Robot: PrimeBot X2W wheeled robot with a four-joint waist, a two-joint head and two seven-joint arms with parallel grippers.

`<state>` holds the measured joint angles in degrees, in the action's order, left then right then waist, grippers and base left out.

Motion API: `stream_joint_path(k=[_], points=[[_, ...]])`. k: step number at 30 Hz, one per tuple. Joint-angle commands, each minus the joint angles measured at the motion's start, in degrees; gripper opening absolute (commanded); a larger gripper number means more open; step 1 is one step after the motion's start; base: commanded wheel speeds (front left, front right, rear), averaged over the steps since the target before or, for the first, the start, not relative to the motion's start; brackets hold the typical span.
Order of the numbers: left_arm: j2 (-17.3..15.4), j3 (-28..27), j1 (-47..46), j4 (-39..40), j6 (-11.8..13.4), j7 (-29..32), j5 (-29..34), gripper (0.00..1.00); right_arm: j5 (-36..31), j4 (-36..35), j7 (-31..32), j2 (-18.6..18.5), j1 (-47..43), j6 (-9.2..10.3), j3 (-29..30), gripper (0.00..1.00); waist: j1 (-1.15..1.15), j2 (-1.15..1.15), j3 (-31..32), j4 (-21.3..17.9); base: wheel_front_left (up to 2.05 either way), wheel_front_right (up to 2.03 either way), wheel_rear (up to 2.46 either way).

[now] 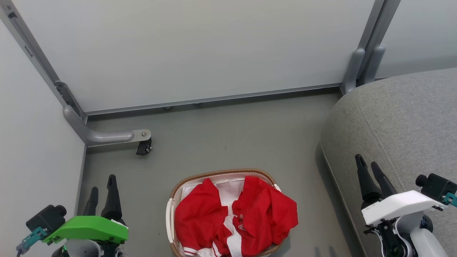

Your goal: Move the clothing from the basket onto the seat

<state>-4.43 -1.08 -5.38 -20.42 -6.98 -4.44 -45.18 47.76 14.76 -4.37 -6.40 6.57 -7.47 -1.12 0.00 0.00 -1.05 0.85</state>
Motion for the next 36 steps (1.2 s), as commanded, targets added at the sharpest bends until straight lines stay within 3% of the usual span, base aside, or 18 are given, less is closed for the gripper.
stream_joint_path(k=[1, 36], points=[[-0.73, 0.28, -1.52, 0.37, 0.26, -0.64, 2.30, 1.00, -2.24, -0.60, -0.68, -0.74, 1.47, -0.02, -0.22, 1.00, 0.00, 0.00, -0.04, 0.01, 0.00, 0.00, 0.00], [-0.10, 1.28, -0.62, -1.35, 0.80, -6.04, 23.91, 1.00, -25.68, -0.10, -6.11, 0.00, -0.23, -0.03, 0.38, 1.00, 0.00, 0.00, -0.09, 0.93, 0.00, 0.00, 0.00]])
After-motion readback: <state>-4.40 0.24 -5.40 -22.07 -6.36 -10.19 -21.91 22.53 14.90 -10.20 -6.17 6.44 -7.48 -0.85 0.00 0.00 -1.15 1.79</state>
